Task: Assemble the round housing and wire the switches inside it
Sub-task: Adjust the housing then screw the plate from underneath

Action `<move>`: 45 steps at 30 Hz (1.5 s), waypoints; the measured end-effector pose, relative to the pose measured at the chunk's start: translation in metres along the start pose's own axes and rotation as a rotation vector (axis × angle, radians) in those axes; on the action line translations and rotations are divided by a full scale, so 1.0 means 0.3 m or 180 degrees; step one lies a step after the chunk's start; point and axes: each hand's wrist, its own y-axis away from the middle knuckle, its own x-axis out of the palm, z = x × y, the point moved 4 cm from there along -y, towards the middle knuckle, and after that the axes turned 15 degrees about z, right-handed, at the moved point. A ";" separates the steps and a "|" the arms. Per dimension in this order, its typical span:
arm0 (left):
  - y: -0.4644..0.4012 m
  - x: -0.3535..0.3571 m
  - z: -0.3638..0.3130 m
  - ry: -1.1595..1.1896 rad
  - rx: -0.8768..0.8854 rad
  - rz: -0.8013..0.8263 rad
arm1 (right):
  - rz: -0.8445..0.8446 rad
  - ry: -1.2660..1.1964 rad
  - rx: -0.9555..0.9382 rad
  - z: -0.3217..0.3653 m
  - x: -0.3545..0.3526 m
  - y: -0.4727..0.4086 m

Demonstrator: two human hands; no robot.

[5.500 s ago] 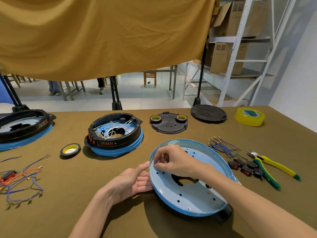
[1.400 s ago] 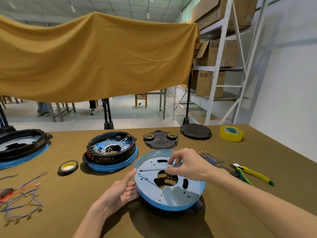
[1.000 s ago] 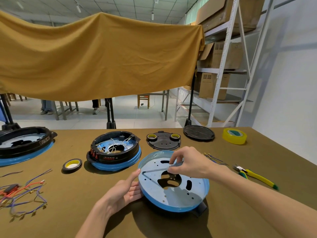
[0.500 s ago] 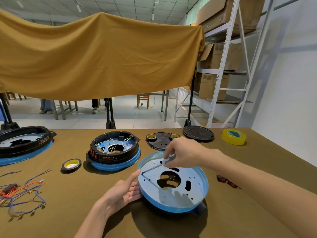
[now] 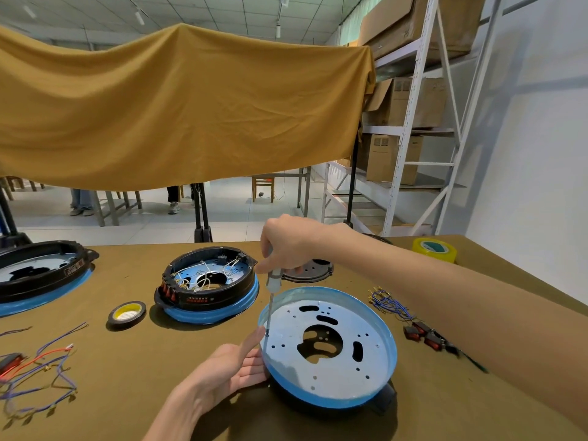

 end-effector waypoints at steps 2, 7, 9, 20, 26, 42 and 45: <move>0.001 0.001 -0.003 -0.0029 0.0006 0.0009 | 0.0197 -0.0034 0.0003 0.002 -0.002 -0.006; 0.006 0.003 -0.005 -0.0072 0.0038 -0.0001 | 0.0235 -0.0209 -0.0061 0.004 -0.024 -0.008; 0.007 0.003 -0.006 -0.0091 0.0054 -0.0004 | -0.0065 0.0270 0.0105 0.006 -0.015 -0.024; 0.010 -0.002 -0.003 -0.0086 0.0017 -0.0016 | -0.0091 0.0491 0.0170 0.006 -0.005 -0.024; 0.014 0.000 -0.004 -0.0095 0.0052 -0.0027 | 0.0567 -0.0442 -0.0054 -0.006 -0.014 -0.004; 0.029 0.015 -0.013 -0.0090 0.0048 -0.0039 | 0.0495 -0.0173 0.0066 0.003 -0.018 -0.015; 0.032 0.018 -0.013 -0.0095 0.0032 -0.0043 | 0.0409 -0.0057 0.0075 0.004 -0.014 -0.019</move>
